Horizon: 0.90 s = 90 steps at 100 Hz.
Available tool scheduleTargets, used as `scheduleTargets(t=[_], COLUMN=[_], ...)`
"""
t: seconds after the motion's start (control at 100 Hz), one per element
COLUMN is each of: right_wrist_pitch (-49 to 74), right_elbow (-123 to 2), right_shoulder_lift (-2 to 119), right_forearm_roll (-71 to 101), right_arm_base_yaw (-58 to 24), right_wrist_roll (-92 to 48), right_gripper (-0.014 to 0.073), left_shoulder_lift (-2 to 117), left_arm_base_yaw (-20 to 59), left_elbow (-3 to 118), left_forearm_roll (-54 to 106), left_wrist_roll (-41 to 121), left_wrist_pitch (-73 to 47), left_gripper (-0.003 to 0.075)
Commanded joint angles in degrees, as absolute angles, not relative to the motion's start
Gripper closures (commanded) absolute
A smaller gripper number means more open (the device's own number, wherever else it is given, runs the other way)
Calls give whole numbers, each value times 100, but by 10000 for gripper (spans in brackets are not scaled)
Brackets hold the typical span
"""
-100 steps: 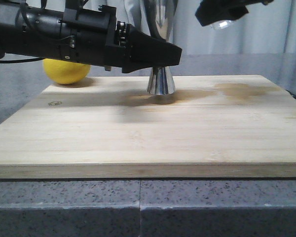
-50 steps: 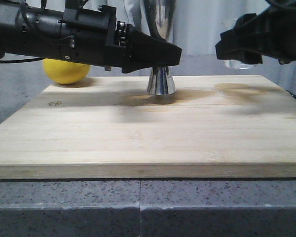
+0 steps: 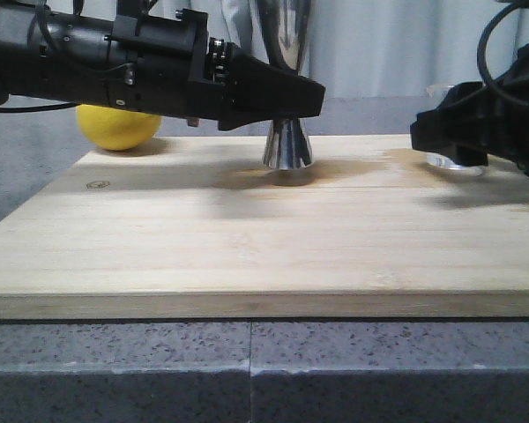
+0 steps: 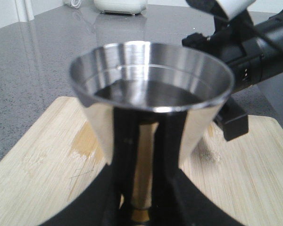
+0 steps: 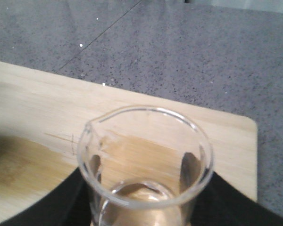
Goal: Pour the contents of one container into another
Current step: 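Bring the beaker back and lower it onto the board, right gripper, then open the right gripper and lift it away from the beaker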
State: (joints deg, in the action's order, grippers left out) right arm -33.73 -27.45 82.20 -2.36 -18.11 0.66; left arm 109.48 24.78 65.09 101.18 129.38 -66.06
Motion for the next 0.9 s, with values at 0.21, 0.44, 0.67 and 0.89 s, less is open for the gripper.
scheduleTargets(t=[0.21, 0.44, 0.67, 0.89], right_wrist_pitch=[-4155, -4259, -4180, -3725], right_elbow=[-2858, -2858, -2858, -2869], right_shoulder_lift=[8520, 8520, 8173, 7424], right_forearm_roll=[-263, -272, -320, -528], right_arm_base_yaw=[-1760, -1760, -1760, -1760], right_wrist_roll=[51, 51, 51, 51], right_gripper=[284, 31, -14, -13], left_shoulder_lift=[10689, 10689, 10689, 10689], left_arm_base_yaw=[2524, 2524, 2524, 2524], left_elbow=[6667, 6667, 6667, 6667], left_forearm_roll=[10538, 10538, 10538, 10538], left_wrist_roll=[12906, 12906, 12906, 12906], left_wrist_pitch=[-7232, -7232, -7232, -7229], left_gripper=[659, 659, 659, 659])
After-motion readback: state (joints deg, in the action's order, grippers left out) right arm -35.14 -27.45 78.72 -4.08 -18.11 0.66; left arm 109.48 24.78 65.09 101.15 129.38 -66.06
